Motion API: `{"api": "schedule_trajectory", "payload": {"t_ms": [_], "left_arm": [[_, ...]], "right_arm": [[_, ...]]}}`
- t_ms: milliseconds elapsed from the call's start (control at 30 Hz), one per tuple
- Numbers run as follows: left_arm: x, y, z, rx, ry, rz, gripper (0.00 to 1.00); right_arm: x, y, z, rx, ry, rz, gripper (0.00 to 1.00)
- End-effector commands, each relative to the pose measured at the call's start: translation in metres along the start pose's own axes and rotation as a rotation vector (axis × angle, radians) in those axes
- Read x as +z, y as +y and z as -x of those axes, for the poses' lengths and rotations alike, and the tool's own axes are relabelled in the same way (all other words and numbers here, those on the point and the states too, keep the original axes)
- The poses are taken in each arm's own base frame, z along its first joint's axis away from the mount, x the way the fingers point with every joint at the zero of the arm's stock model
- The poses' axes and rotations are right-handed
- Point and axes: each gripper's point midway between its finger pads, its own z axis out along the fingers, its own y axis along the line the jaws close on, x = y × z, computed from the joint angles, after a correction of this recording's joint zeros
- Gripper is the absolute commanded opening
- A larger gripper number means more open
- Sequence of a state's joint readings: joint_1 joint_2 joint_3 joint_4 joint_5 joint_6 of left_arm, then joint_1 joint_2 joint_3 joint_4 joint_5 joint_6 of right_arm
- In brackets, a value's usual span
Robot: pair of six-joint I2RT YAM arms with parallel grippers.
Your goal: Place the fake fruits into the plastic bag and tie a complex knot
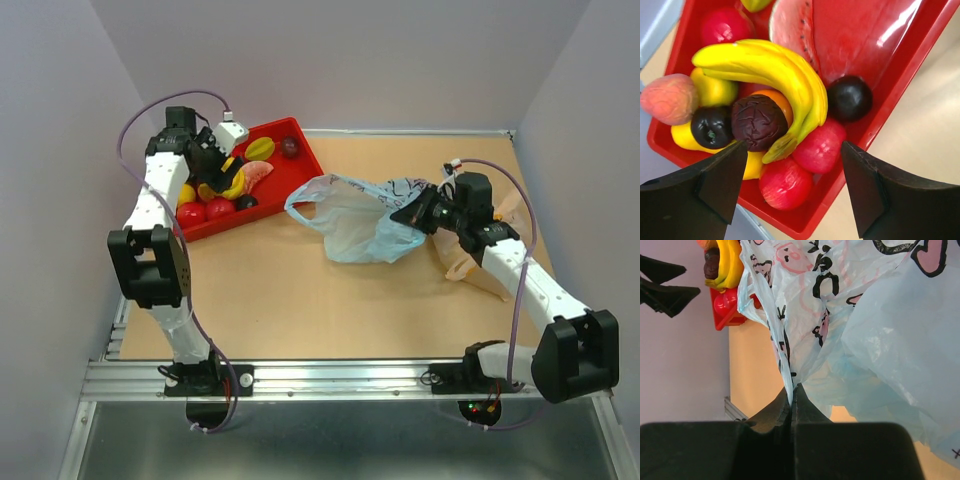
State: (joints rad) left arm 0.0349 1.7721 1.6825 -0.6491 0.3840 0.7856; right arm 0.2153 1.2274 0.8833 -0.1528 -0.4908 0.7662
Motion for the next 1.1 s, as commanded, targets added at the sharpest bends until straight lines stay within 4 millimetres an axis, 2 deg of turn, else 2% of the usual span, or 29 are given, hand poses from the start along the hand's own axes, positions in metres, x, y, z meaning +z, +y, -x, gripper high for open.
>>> {"api": "schedule_trajectory", "payload": {"t_ms": [0,33,133,200,233,300,533,633,667,733,767,933,1067], "left_arm": [[0.016,0.006,-0.016,0.142,0.085,-0.054,0.86],[0.029,0.003,-0.020,0.151,0.103,-0.082,0.86],[0.040,0.002,-0.016,0.156,0.122,-0.098,0.88],[0.051,0.007,-0.020,0.154,0.141,-0.083,0.89],[0.061,-0.001,-0.016,0.175,0.147,-0.092,0.90],[0.073,-0.001,-0.016,0.200,0.168,-0.078,0.90],[0.094,-0.003,-0.028,0.212,0.239,-0.070,0.87],[0.103,-0.004,-0.043,0.202,0.290,-0.068,0.79],[0.104,-0.002,-0.045,0.199,0.300,-0.060,0.73],[0.105,-0.003,-0.046,0.199,0.304,-0.063,0.67],[0.103,-0.003,-0.041,0.199,0.290,-0.062,0.61],[0.090,-0.001,-0.025,0.208,0.253,-0.051,0.52],[0.074,0.002,-0.005,0.225,0.198,-0.039,0.33]], "right_arm": [[0.004,-0.004,0.006,-0.023,-0.037,0.005,0.00],[0.005,-0.005,0.006,-0.022,-0.034,0.006,0.00],[0.005,-0.005,0.006,-0.028,-0.033,0.005,0.00],[0.006,-0.005,0.006,-0.028,-0.027,0.005,0.00],[0.007,-0.006,0.005,-0.026,-0.023,0.006,0.00],[0.009,-0.005,0.005,-0.024,-0.017,0.008,0.00],[0.012,-0.007,0.007,-0.030,-0.015,0.002,0.00],[0.013,-0.007,0.007,-0.032,-0.013,0.004,0.01],[0.014,-0.008,0.007,-0.031,-0.008,0.003,0.00],[0.014,-0.008,0.007,-0.035,-0.007,0.002,0.00],[0.014,-0.008,0.006,-0.035,-0.005,0.005,0.00],[0.014,-0.009,0.003,-0.038,0.008,0.008,0.00],[0.015,-0.007,0.004,-0.044,0.009,0.013,0.00]]}}
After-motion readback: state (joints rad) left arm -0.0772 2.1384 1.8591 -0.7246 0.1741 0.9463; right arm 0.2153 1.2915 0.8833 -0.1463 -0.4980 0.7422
